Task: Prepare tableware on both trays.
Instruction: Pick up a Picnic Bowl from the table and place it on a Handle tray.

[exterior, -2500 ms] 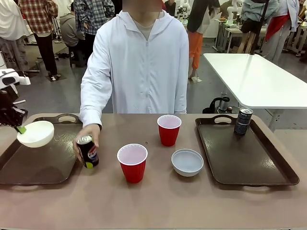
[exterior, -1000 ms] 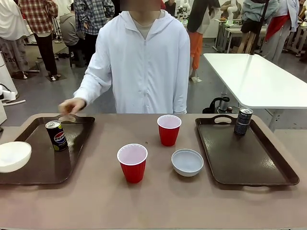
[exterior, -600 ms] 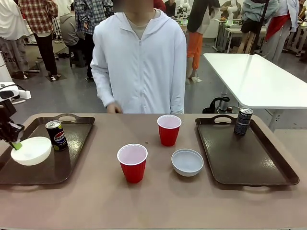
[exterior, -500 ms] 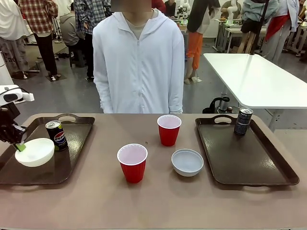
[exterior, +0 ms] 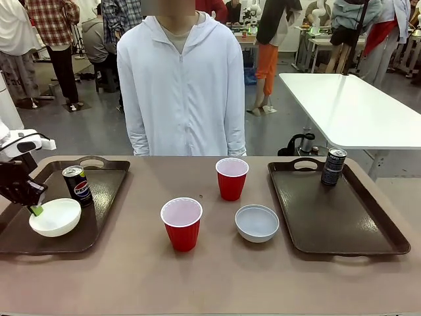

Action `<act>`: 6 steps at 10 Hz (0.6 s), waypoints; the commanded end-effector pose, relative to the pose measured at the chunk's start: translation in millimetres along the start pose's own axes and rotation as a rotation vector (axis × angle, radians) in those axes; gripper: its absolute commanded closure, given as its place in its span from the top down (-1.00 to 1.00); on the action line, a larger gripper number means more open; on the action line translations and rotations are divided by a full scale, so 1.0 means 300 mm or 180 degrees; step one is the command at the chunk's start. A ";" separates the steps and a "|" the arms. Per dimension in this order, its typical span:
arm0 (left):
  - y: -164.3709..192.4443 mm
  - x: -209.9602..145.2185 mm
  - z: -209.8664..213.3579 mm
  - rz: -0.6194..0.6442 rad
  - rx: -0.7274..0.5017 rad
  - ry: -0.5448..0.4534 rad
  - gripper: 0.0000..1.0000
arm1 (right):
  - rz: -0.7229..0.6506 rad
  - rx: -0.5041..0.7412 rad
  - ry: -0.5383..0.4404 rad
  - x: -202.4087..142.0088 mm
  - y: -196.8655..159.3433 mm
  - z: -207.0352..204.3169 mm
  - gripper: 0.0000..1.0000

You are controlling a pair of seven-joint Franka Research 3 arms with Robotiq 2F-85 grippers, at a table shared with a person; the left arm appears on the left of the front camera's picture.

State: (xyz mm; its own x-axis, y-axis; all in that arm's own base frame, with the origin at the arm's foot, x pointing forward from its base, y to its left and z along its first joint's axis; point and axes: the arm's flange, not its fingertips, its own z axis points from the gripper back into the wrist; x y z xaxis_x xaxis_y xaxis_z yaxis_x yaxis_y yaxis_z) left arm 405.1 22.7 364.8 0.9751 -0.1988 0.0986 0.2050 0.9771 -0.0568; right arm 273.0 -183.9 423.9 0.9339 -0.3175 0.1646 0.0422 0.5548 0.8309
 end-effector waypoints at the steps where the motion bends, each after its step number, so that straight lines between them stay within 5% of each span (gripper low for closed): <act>1: -0.010 -0.032 0.007 -0.0083 -0.0071 -0.0104 0.23 | 0.0017 0.0048 -0.0021 0.002 -0.001 0.002 1.00; 2: -0.011 -0.041 0.023 -0.0068 -0.0087 -0.0076 1.00 | 0.0017 0.0048 -0.0021 0.002 -0.001 0.002 1.00; 3: -0.011 -0.054 0.047 -0.0070 -0.0134 -0.0065 0.28 | 0.0017 0.0048 -0.0021 0.002 -0.001 0.002 1.00; 4: -0.010 -0.072 0.079 -0.0103 -0.0164 -0.0062 1.00 | 0.0017 0.0048 -0.0021 0.002 -0.001 0.002 1.00; 5: -0.005 -0.092 0.122 -0.0139 -0.0201 -0.0063 1.00 | 0.0017 0.0048 -0.0021 0.002 -0.001 0.002 1.00; 6: -0.005 -0.112 0.160 -0.0161 -0.0248 -0.0033 0.09 | 0.0017 0.0048 -0.0021 0.002 -0.001 0.002 1.00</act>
State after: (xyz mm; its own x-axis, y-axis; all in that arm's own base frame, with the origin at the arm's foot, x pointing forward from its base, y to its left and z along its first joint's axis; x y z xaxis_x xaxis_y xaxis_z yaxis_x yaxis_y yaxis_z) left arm 388.0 25.4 400.9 0.9689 -0.2219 0.1098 0.2309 0.9700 -0.0766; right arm 273.0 -183.9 423.8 0.9339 -0.3175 0.1645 0.0423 0.5548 0.8309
